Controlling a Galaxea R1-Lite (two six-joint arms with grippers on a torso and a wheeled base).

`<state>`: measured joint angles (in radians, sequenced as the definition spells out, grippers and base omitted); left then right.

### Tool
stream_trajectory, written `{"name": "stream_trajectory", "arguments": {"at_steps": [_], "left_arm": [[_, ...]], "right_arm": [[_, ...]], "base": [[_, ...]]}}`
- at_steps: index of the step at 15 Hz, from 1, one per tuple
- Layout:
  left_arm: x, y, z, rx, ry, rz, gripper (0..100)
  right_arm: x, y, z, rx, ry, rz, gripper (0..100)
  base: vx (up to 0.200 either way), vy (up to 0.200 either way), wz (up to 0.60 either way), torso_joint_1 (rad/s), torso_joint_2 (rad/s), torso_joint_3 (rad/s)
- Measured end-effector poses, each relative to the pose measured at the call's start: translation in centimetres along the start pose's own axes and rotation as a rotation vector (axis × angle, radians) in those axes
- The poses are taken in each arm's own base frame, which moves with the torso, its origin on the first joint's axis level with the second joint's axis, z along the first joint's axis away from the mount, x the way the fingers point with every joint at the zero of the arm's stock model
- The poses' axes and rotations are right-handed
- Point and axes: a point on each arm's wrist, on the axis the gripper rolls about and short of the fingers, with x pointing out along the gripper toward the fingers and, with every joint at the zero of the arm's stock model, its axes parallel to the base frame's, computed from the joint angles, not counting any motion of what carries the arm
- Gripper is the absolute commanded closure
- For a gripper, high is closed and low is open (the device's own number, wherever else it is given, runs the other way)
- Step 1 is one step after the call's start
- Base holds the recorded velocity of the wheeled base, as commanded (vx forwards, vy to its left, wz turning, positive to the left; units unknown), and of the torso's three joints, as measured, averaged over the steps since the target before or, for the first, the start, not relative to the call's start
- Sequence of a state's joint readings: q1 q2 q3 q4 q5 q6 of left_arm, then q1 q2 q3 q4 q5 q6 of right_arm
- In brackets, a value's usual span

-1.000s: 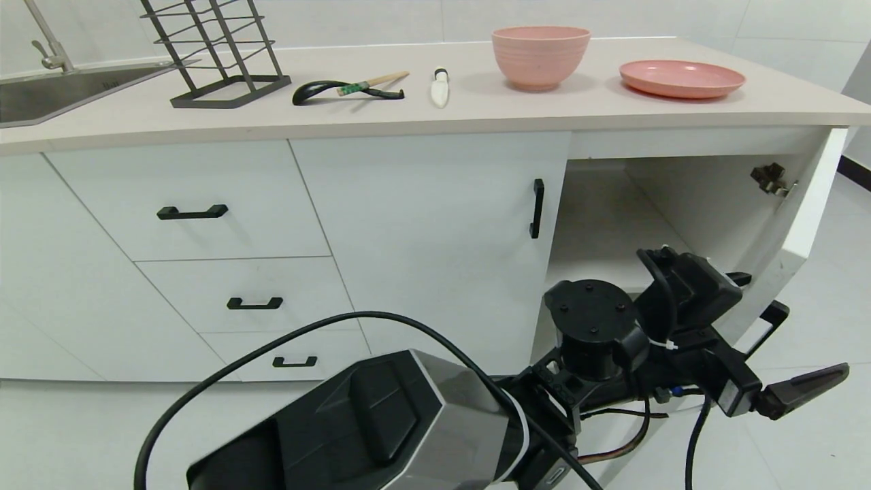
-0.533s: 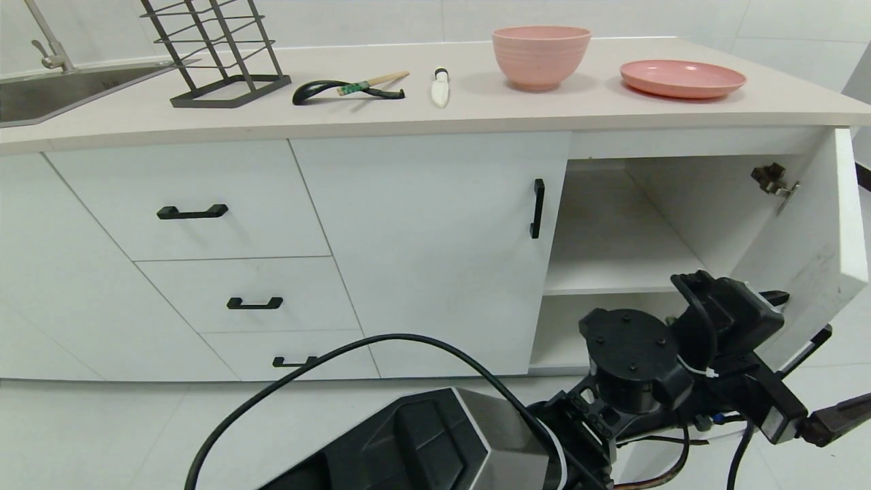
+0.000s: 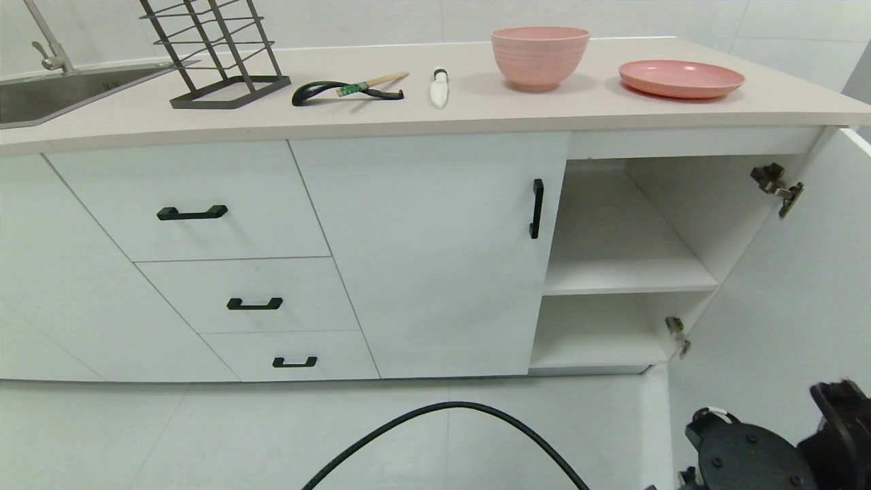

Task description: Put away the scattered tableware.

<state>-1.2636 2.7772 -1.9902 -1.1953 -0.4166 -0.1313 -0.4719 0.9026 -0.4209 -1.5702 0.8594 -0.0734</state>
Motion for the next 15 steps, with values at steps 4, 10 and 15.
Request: {"name": "stream_trajectory", "arguments": {"at_steps": [4, 10, 15], "left_arm": [[-0.2, 0.1, -0.2, -0.036, -0.049, -0.003, 0], [-6.0, 4.6, 4.9, -0.03, 0.033, 0.141, 0], [-18.5, 7.1, 13.7, 0.065, 0.08, 0.381, 0]], "right_arm": [[0.5, -0.7, 1.8, -0.068, -0.059, -0.003, 0], [-0.5, 0.9, 0.2, 0.032, -0.03, 0.035, 0], [-3.0, 5.0, -3.8, 0.227, 0.09, 0.157, 0]], "base": [[0.0, 0.0, 0.0, 0.0, 0.0, 0.0], [0.0, 0.0, 0.0, 0.0, 0.0, 0.0], [0.0, 0.0, 0.0, 0.0, 0.0, 0.0]]}}
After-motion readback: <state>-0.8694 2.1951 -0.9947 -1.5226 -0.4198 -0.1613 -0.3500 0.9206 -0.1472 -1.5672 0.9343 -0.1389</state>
